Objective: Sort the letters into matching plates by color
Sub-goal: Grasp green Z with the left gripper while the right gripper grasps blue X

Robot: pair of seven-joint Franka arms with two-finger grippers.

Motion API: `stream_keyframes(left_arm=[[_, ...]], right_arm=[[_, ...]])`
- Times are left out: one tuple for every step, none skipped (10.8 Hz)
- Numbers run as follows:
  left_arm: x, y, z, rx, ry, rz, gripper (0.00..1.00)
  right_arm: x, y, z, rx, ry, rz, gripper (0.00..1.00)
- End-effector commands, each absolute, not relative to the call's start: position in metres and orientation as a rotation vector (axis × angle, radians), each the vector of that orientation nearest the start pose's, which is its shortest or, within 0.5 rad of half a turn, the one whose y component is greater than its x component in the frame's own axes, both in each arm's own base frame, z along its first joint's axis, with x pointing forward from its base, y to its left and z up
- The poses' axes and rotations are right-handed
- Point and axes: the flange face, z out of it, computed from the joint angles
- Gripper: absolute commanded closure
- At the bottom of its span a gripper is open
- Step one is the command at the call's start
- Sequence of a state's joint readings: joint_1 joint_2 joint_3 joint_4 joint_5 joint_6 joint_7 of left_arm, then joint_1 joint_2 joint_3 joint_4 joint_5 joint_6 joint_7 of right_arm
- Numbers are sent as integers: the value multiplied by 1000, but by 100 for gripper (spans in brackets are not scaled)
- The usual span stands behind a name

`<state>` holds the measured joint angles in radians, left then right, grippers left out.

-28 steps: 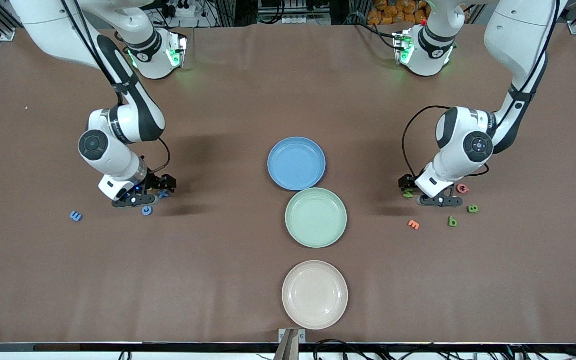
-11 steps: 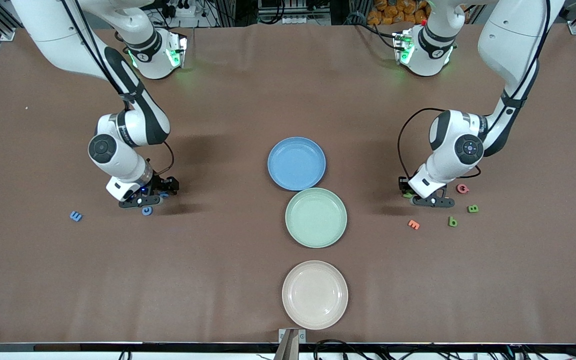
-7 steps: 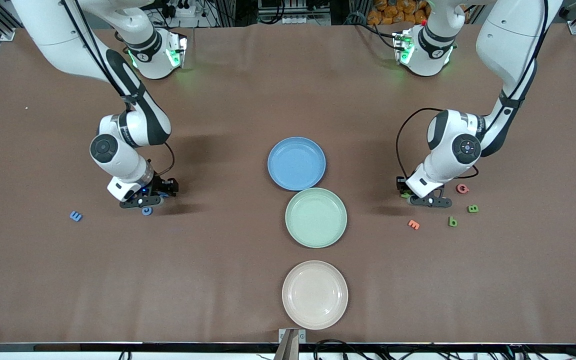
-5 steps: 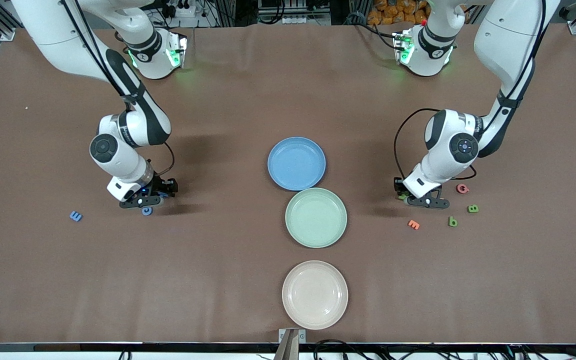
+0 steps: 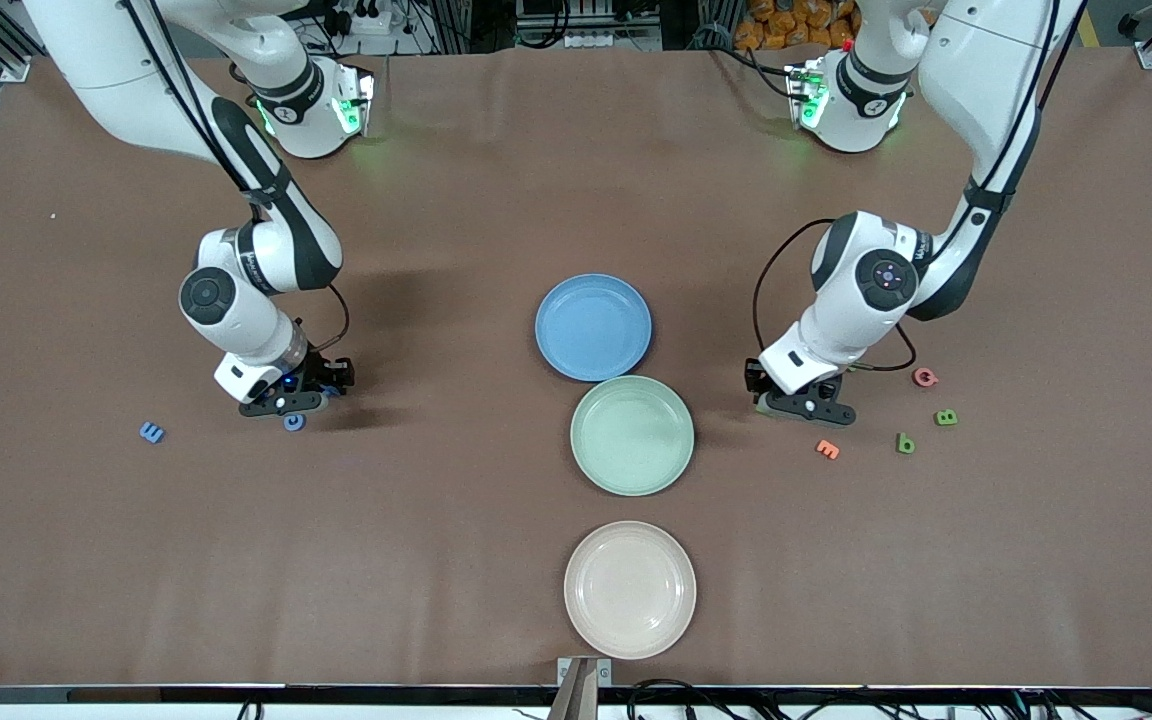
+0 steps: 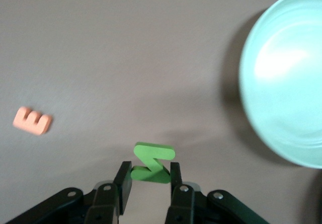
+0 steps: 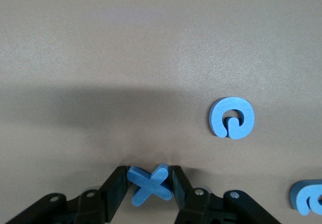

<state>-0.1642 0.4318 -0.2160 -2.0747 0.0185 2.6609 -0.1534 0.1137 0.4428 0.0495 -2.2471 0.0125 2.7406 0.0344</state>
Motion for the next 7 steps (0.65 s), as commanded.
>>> stream_keyframes(left_arm=[[576, -259, 255, -3253, 384, -288, 100], [580, -267, 259, -3257, 394, -308, 100], [585, -278, 261, -3262, 412, -327, 100], [588, -297, 260, -3270, 442, -341, 100], [585, -318, 260, -3279, 462, -348, 100], [584, -329, 256, -3291, 434, -343, 100], [576, -345, 249, -3294, 441, -321, 100]], right_arm=[[533, 88, 161, -3110, -193, -60, 62], [534, 88, 161, -3110, -193, -62, 65], [534, 88, 161, -3110, -193, -60, 65], [534, 88, 161, -3110, -193, -60, 66], [534, 87, 161, -3110, -191, -60, 68], [534, 87, 161, -3110, -191, -60, 68], [534, 87, 161, -3110, -191, -60, 68]])
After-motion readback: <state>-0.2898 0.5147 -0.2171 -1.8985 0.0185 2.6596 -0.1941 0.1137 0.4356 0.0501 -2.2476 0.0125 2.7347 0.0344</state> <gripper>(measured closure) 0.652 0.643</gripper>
